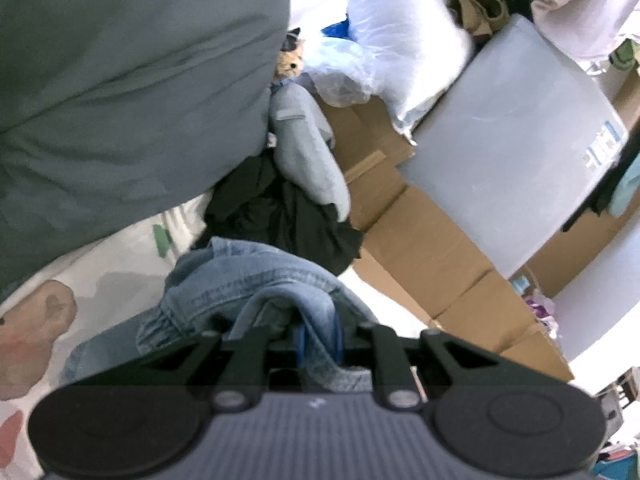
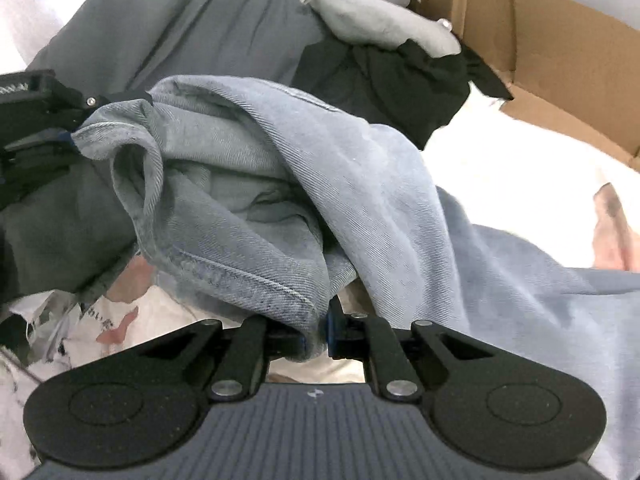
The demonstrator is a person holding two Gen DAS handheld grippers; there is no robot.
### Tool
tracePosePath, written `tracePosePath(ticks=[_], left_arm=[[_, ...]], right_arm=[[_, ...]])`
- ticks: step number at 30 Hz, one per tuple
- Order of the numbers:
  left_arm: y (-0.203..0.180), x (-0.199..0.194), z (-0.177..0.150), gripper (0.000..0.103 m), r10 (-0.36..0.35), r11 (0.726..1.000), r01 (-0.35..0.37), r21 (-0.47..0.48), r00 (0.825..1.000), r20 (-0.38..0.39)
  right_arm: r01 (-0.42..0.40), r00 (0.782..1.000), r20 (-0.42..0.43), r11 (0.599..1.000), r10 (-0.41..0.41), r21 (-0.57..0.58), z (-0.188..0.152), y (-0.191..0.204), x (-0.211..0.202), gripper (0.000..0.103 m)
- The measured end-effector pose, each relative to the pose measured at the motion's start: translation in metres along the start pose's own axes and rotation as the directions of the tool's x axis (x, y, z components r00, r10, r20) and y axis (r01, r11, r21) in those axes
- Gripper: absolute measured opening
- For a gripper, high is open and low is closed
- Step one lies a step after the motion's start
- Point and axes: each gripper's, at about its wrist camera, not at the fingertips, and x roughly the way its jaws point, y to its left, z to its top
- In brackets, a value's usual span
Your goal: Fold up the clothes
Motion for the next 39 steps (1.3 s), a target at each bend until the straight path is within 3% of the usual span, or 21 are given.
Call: tracePosePath(ticks=[11,12,14,15,16,21,24,26,35,39], left_arm=[[-0.002,-0.021,-0.017,0.021,-0.064,0.998,0.063,-0.014,0.995,-0.082],[0.0,-0.023,-0.019,0.023,-0.062,0.998,0.061,-0.019,0.994,-0.085],[0.003,-0.028,-0.022,0.04,-0.061,0.998,0.058,-0.031,0.994,-0.089],[0.004,-0.03,-0.024,0.054,-0.06,0.998,0.056,-0.036,0.994,-0.092],[0.006,-0.032,-0.025,0.058,-0.059,0.998,0.055,-0.042,0.994,-0.094],[0.014,-0.042,-0.033,0.058,-0.05,0.997,0.043,-0.07,0.993,-0.109],[0.027,-0.022,-0.044,0.058,0.006,0.995,-0.021,-0.093,0.987,-0.158],[0.03,-0.005,-0.056,0.058,-0.005,0.994,-0.016,-0.108,0.983,-0.185],[0.039,0.053,-0.117,0.058,-0.04,0.988,-0.013,-0.156,0.941,-0.337],[0.043,0.07,-0.135,0.064,-0.069,0.98,-0.008,-0.2,0.925,-0.375]], right_arm=[[0.062,0.997,-0.047,0.997,-0.06,0.048,0.004,-0.044,-0.062,0.007],[0.067,0.997,-0.049,0.996,-0.064,0.051,0.003,-0.046,-0.064,0.007],[0.085,0.995,-0.052,0.994,-0.082,0.067,0.001,-0.053,-0.067,0.007],[0.097,0.994,-0.054,0.992,-0.093,0.078,0.0,-0.058,-0.067,0.007],[0.109,0.993,-0.055,0.99,-0.105,0.09,-0.001,-0.063,-0.068,0.007],[0.187,0.982,-0.063,0.97,-0.18,0.155,-0.004,-0.097,-0.075,0.007],[0.22,0.974,-0.085,0.962,-0.208,0.163,-0.009,-0.112,-0.08,0.007],[0.237,0.97,-0.104,0.956,-0.222,0.172,-0.015,-0.12,-0.081,0.006],[0.275,0.959,-0.121,0.947,-0.257,0.166,-0.035,-0.129,-0.081,0.006],[0.288,0.955,-0.125,0.941,-0.268,0.18,-0.041,-0.134,-0.077,0.006]])
